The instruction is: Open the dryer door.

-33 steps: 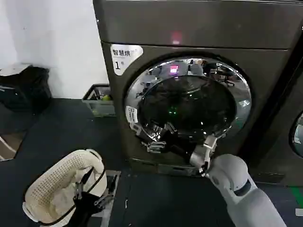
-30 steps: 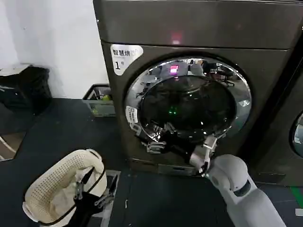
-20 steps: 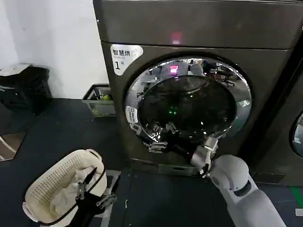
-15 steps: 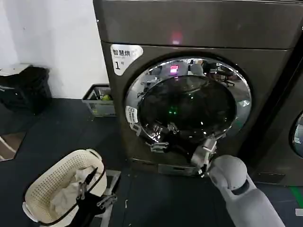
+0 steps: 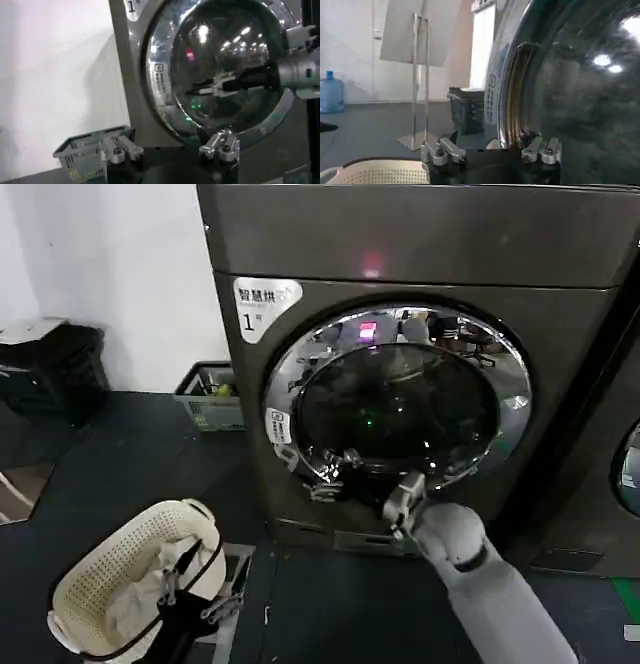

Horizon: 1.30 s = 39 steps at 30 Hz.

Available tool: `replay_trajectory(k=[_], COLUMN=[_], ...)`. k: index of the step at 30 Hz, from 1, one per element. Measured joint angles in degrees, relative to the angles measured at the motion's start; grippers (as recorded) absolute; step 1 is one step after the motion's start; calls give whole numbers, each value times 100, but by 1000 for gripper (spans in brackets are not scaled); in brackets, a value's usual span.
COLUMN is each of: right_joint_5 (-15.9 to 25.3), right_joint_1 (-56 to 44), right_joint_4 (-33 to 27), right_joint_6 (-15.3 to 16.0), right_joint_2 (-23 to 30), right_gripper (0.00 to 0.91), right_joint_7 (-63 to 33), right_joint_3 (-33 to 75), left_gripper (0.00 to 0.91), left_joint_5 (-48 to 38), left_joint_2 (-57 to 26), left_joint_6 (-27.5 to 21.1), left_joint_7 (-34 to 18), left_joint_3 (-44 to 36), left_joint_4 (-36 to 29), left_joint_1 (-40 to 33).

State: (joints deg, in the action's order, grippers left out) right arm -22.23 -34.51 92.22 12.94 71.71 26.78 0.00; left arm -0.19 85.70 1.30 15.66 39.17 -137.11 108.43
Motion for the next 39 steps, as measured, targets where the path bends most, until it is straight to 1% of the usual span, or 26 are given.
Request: replay_trajectory(k=[5,20,23,27,29,32,34,37,39], right_joint_5=[-19,-11,-40,-35,-43,-132,-241,-426,-459], right_joint_1=[166,458,462,455,438,420,399,333,289], right_joint_4=[-89,-336,-329,-320,-288,-255,-232,-177,-151], right_joint_6=[84,79,64,-142,-184,-181,-118,-48,-30], right_joint_2=[39,206,199,142,102,13,-41,-127,-191], right_gripper=[907,907,907,907,907,907,907,907,907], right_joint_7=[-59,31,229,550,690,931,1092,1412,1665], right_joint_3=[-82,-239,-240,-239,-237,-198,-153,-74,-16], left_gripper=[907,907,907,907,907,907,907,907,907], left_joint_5=[9,-121,-119,-99,-87,-122,-189,-245,-333], left_joint_2=[14,29,18,9,-7,-30,-27,-48,-66], left_joint_6=[-24,-212,-217,-279,-359,-521,-617,-893,-904], left_joint_7=[13,101,100,72,111,171,161,226,182], left_joint_3=[27,-10,2,2,2,-34,-55,-55,-28], left_joint_4=[-53,-140,-141,-142,-137,-92,-77,-106,-109], left_joint_1=[36,41,48,55,54,51,47,27,-2])
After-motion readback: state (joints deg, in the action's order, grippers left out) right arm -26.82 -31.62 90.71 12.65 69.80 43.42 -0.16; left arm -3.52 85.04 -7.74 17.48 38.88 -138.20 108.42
